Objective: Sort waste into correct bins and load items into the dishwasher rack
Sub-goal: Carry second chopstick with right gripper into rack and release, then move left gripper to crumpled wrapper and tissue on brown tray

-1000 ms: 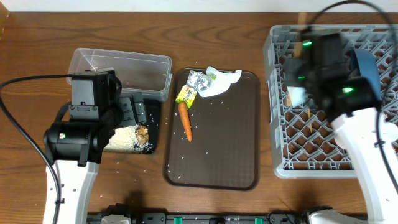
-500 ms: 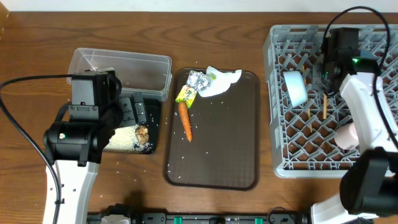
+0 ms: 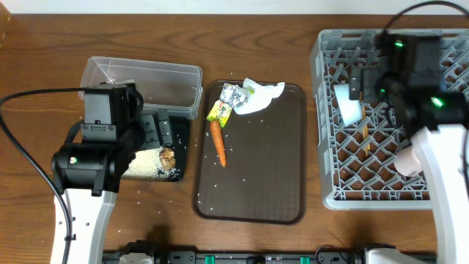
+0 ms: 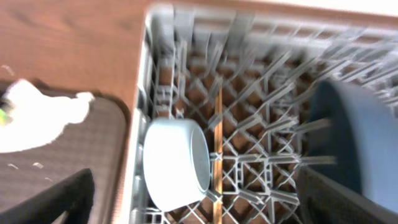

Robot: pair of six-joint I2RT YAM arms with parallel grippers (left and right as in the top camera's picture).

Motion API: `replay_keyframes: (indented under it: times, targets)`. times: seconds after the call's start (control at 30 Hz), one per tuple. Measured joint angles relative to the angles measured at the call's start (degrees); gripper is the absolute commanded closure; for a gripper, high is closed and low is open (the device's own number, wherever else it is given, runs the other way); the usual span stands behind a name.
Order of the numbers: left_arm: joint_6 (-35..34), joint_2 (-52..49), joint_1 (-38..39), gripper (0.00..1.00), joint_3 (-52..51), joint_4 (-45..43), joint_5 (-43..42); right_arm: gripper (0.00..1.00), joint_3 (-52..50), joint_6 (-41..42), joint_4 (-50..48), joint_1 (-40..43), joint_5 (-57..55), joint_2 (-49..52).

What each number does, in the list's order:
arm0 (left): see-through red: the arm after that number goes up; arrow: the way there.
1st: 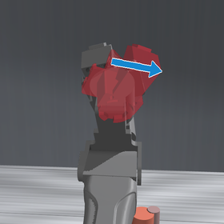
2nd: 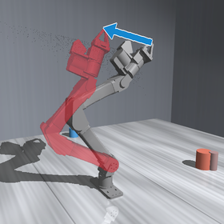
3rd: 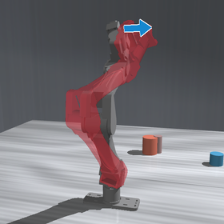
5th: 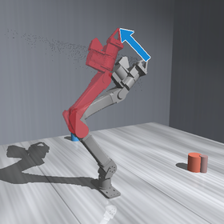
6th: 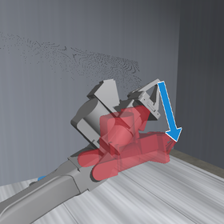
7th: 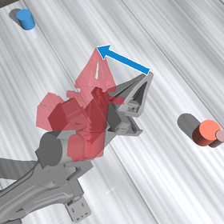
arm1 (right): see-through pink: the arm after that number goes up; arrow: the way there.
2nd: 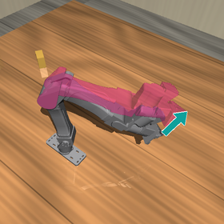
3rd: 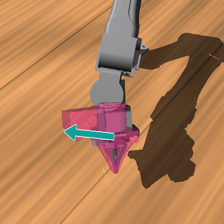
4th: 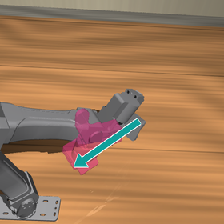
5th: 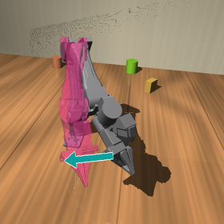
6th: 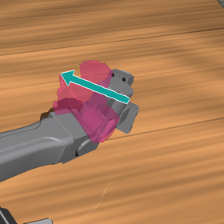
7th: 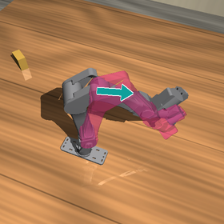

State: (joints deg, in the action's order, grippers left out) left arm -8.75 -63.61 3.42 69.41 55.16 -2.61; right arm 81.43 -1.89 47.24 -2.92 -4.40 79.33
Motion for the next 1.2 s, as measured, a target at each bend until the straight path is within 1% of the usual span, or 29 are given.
replay_keyframes:
  times: [0.13, 0.3, 0.5, 0.67, 0.83, 1.0, 1.1, 1.2]
  targets:
    - [0.0, 0.0, 0.0, 0.02, 0.0, 0.0, 0.0, 0.01, 0.4, 0.8, 0.0, 0.0, 0.9, -6.3]
    - [-0.3, 0.0, 0.0, 0.02, 0.0, -0.5, -0.4, 0.01, 0.4, 2.8, 0.0, 0.0, 1.4, -10.1]
    - [-0.7, 0.0, 0.0, 0.02, 0.0, -1.8, -2.0, 0.01, 0.4, 4.0, 0.3, 0.0, 1.6, -11.0]
    - [-0.7, 0.0, 0.0, 0.02, 0.0, -6.3, -2.3, 0.01, 0.4, 4.3, 0.5, 0.0, 1.7, -11.0]
    - [-0.8, -0.1, 0.6, 0.02, 0.0, -11.8, -4.3, 0.02, 0.4, 4.3, 0.5, 0.0, 1.9, -11.0]
    - [0.6, -3.5, 5.0, 0.01, 0.6, -12.3, -5.9, 0.01, 0.4, 4.3, 0.5, 0.0, 1.9, -11.0]
    - [2.1, -8.8, 9.4, 0.01, 1.8, -13.1, -5.4, 0.01, 0.4, 4.3, 0.5, 0.0, 1.9, -11.0]
    - [3.3, -14.6, 13.8, 0.01, 2.2, -15.6, -3.1, 0.01, 0.4, 4.3, 0.5, 0.0, 1.9, -11.0]
